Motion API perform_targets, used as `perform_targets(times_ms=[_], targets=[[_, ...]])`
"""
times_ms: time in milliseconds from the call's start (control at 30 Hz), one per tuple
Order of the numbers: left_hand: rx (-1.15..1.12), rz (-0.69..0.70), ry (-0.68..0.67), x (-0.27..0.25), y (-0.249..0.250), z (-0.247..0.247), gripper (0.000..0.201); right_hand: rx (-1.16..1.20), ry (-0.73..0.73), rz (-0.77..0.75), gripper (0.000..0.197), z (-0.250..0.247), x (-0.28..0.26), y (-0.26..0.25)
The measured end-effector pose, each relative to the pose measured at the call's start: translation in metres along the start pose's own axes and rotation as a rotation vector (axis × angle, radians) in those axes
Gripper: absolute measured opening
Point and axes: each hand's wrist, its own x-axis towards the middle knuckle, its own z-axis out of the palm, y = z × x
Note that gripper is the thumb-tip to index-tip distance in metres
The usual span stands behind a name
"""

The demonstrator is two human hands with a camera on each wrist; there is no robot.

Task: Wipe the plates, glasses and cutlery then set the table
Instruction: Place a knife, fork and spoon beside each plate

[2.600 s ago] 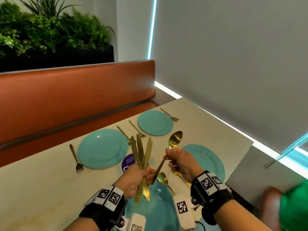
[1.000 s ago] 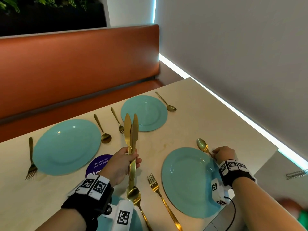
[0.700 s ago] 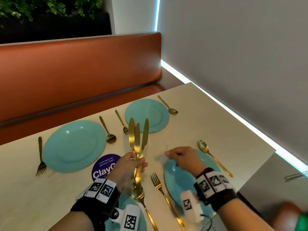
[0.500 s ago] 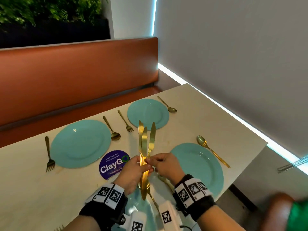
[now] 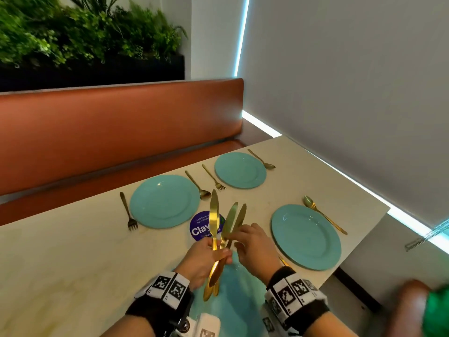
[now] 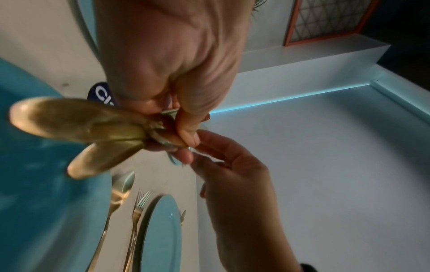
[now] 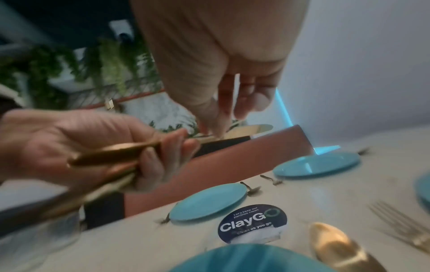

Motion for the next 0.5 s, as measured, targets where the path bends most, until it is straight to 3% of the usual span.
perform_targets(times_ms=[67, 267, 400, 500], targets=[[0.020, -0.002, -0.033, -0.011, 0.005, -0.015, 0.010, -0.104, -0.013, -0.184, 0.027, 0.001, -0.003, -0.008], [-0.014, 0.001, -0.042, -0.031, 0.014, -0.043, 0.004, -0.230, 0.079, -0.462, 0.019, 0.002, 0.007, -0.027], [-0.125, -0.018, 0.108, -0.019, 0.021, -0.060, 0.004, -0.244, 0.070, -0.346, 0.019, 0.006, 0.030, -0.020], [-0.196, -0.003, 0.239, -0.006, 0.029, -0.081, 0.007, -0.139, -0.008, -0.034, 0.007, 0.002, 0.067, -0.007]])
